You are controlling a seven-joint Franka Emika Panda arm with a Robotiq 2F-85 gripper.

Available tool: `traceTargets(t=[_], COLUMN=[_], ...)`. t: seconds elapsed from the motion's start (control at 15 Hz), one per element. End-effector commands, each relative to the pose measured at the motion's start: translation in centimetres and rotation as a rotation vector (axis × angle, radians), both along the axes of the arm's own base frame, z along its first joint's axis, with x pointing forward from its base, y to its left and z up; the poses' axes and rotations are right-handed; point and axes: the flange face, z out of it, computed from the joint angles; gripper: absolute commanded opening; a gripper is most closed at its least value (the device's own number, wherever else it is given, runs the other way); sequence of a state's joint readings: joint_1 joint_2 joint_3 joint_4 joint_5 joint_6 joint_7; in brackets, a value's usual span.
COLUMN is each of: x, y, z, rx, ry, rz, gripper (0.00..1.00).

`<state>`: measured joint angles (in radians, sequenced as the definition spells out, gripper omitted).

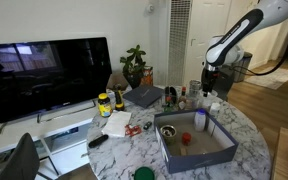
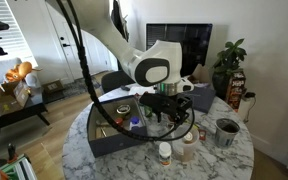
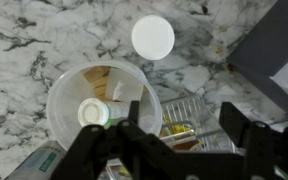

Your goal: Pick up the clear container and put it in the blue box

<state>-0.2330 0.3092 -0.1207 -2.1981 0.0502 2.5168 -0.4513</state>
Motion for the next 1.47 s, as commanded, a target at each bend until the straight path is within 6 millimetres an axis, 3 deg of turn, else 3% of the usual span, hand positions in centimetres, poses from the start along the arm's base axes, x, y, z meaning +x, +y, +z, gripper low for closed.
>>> traceTargets(t=[0.0, 0.13, 0.2, 0.27, 0.4, 0.47, 0.53, 0.6, 0.8, 1.0, 1.4], x=[0.7, 1.1, 1.3, 1.5, 1.7, 1.8, 1.8, 1.9, 1.9, 1.6, -1.2], y=[-0.8, -0.7, -0.7, -0.7, -0.7, -0.7, -0.8, -0.8, -1.0, 0.0, 4.2], z=[-2.2, -3.1, -3.5, -4.0, -4.6, -4.9, -4.9, -5.0, -4.3, -1.4, 8.6], rx=[-0.053, -0.057, -0.067, -0.078, -0.087, -0.094, -0.104, -0.113, -0.146, -0.162, -0.334], ry=[0.011, 0.022, 0.025, 0.031, 0.050, 0.059, 0.062, 0.062, 0.043, 0.001, -0.071], rz=[0.028, 0.045, 0.055, 0.062, 0.069, 0.071, 0.069, 0.065, 0.050, 0.050, 0.000], gripper=[0.63, 0.41, 0.35, 0.37, 0.12, 0.11, 0.02, 0.00, 0.01, 0.01, 0.01])
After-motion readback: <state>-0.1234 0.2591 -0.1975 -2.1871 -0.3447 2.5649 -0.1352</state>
